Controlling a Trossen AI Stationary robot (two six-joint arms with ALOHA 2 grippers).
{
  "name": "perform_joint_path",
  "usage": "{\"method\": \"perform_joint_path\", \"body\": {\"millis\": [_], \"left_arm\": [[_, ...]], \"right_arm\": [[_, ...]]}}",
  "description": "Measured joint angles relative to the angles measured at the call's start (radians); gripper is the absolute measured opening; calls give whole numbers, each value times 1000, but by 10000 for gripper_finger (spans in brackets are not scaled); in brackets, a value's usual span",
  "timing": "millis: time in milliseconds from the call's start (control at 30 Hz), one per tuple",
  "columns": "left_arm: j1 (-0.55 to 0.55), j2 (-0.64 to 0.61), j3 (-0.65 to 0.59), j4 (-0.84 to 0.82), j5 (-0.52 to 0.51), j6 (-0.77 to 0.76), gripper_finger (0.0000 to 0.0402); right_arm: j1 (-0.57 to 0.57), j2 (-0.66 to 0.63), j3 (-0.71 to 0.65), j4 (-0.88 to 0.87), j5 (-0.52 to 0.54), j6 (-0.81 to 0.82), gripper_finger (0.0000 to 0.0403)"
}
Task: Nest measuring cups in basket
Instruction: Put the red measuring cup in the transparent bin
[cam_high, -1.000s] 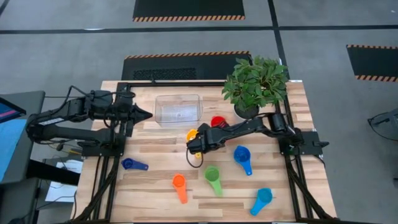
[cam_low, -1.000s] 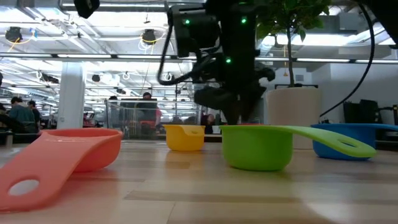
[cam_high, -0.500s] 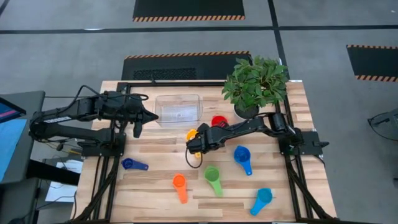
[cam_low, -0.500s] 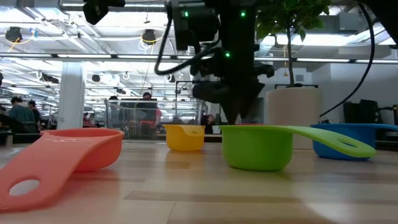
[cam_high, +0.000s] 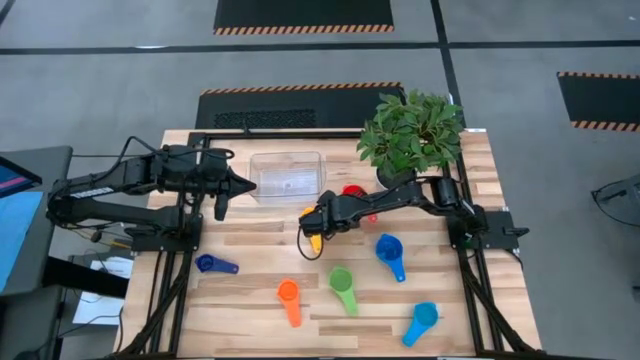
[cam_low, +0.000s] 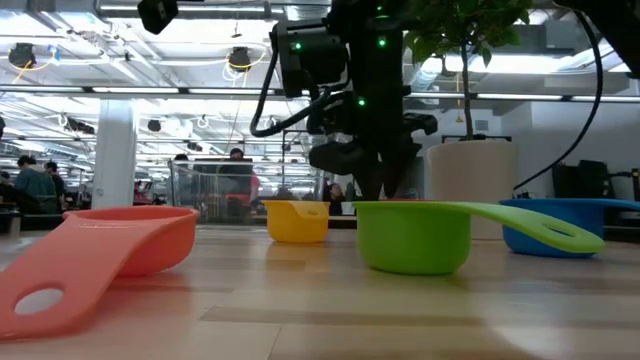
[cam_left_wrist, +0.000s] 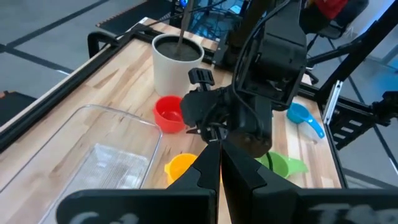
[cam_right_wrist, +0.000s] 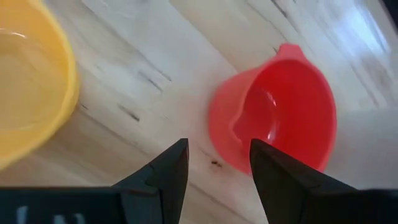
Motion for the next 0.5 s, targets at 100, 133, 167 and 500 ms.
{"method": "perform_joint_path", "body": {"millis": [100, 133, 167, 500], "left_arm": [[0, 2, 0, 0, 0, 0, 0], [0, 2, 0, 0, 0, 0, 0], [0, 2, 0, 0, 0, 0, 0], [0, 2, 0, 0, 2, -18, 0]], "right_arm": [[1, -4, 0, -6, 0, 1, 195], [0, -4, 0, -10, 0, 3, 195], [-2, -4, 0, -15, -2, 6, 196], [-26, 4, 0, 1, -1, 5, 188]]}}
